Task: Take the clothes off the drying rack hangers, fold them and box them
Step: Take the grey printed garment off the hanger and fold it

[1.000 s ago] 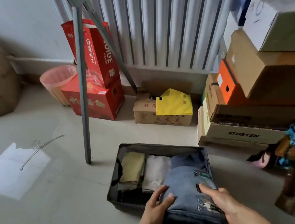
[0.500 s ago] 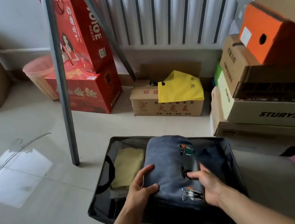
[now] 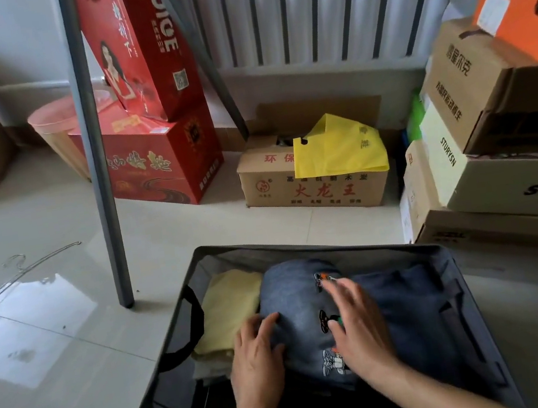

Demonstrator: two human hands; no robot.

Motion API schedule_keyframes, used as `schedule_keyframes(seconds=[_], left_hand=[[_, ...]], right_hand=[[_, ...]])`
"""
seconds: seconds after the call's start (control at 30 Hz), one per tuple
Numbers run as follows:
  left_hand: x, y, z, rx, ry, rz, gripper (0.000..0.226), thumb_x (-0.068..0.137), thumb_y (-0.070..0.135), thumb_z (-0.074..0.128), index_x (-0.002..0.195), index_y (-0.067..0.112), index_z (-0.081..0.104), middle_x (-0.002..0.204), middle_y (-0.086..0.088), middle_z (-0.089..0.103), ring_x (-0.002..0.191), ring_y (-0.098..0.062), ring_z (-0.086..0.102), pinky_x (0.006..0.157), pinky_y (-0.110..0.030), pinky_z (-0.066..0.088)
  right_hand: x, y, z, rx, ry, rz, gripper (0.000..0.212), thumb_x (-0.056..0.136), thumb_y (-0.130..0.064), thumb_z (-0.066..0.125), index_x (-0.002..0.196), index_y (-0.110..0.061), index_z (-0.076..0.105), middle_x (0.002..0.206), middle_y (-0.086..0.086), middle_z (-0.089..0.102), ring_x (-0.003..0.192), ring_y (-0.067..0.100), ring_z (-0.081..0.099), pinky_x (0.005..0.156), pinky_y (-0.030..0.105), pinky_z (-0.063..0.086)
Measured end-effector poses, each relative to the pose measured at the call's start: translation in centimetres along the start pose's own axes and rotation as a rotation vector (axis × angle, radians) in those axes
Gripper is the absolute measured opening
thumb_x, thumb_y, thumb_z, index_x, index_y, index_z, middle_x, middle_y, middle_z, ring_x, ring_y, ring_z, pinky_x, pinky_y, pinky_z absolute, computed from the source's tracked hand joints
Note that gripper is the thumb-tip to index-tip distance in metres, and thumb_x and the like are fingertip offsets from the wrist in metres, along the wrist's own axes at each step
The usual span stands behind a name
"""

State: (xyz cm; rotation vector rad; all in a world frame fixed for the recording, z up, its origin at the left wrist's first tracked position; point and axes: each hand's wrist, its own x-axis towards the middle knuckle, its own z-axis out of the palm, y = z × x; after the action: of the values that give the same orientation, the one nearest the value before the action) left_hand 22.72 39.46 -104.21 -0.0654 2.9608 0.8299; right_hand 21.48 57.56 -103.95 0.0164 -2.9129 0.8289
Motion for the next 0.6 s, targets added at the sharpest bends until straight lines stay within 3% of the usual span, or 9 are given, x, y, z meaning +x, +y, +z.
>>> schedule_keyframes(seconds=[0.07, 0.17, 0.27, 0.37, 0.47, 0.53, 0.6], left_hand=[[0.2, -0.1, -0.1, 0.065, -0.043, 0.076, 0.054, 0.092, 0.024, 0.058, 0.141, 0.039, 0.044, 0.143, 0.014, 0.039, 0.128, -0.012, 0.037, 0.107, -0.018, 0.028], [1.2, -0.5, -0.2, 0.093, -0.186, 0.08, 0.054, 0.096, 0.018, 0.051, 0.146, 0.036, 0.039, 0.152, 0.009, 0.034, 0.136, -0.016, 0.033, 0.112, -0.018, 0.018], [1.9, 0.0, -0.5, 0.102, -0.291, 0.016, 0.06, 0.092, 0.01, 0.049, 0.147, 0.032, 0.038, 0.155, 0.004, 0.031, 0.139, -0.019, 0.031, 0.114, -0.02, 0.016], [2.0, 1.7, -1.8, 0.034, -0.327, -0.054, 0.057, 0.089, 0.013, 0.053, 0.144, 0.025, 0.044, 0.152, -0.002, 0.039, 0.139, -0.02, 0.036, 0.114, -0.023, 0.021], [0.6, 4.0, -3.3, -0.181, -0.268, -0.162, 0.052, 0.087, 0.016, 0.06, 0.138, 0.018, 0.052, 0.134, -0.009, 0.059, 0.122, -0.025, 0.056, 0.105, -0.033, 0.041], [-1.2, 5.4, -4.5, -0.351, -0.256, -0.256, 0.05, 0.089, 0.019, 0.063, 0.138, 0.02, 0.052, 0.133, -0.009, 0.059, 0.116, -0.027, 0.06, 0.101, -0.036, 0.046], [-3.0, 6.6, -5.5, -0.522, -0.262, -0.338, 0.048, 0.091, 0.019, 0.063, 0.138, 0.019, 0.052, 0.139, -0.007, 0.055, 0.123, -0.022, 0.055, 0.106, -0.038, 0.043]], right_hand=[[0.4, 0.1, 0.1, -0.144, -0.148, -0.097, 0.062, 0.08, -0.01, 0.068, 0.138, -0.024, 0.051, 0.148, 0.002, 0.045, 0.131, 0.024, 0.048, 0.105, 0.036, 0.043], [1.2, 0.1, -0.4, -0.187, -0.41, -0.051, 0.058, 0.1, -0.018, 0.041, 0.153, -0.03, 0.021, 0.162, -0.007, 0.012, 0.148, 0.015, 0.016, 0.12, 0.031, 0.015], [1.6, -0.8, -1.2, -0.165, -0.471, 0.013, 0.059, 0.1, -0.017, 0.038, 0.154, -0.03, 0.018, 0.163, -0.007, 0.006, 0.149, 0.014, 0.01, 0.121, 0.03, 0.009], [1.5, -2.0, -2.2, -0.097, -0.431, 0.086, 0.058, 0.097, -0.016, 0.044, 0.152, -0.027, 0.027, 0.162, -0.005, 0.014, 0.148, 0.016, 0.017, 0.119, 0.029, 0.016], [0.6, -3.4, -3.3, -0.015, -0.294, 0.138, 0.054, 0.095, -0.017, 0.047, 0.148, -0.026, 0.036, 0.158, -0.007, 0.026, 0.142, 0.017, 0.027, 0.115, 0.032, 0.026], [-0.6, -4.6, -4.5, 0.072, -0.216, 0.168, 0.049, 0.095, -0.015, 0.048, 0.143, -0.024, 0.043, 0.153, -0.006, 0.036, 0.138, 0.018, 0.032, 0.112, 0.034, 0.03], [-1.8, -5.8, -5.7, 0.162, -0.146, 0.202, 0.045, 0.094, -0.012, 0.049, 0.138, -0.022, 0.05, 0.145, -0.004, 0.046, 0.133, 0.019, 0.039, 0.109, 0.034, 0.034]])
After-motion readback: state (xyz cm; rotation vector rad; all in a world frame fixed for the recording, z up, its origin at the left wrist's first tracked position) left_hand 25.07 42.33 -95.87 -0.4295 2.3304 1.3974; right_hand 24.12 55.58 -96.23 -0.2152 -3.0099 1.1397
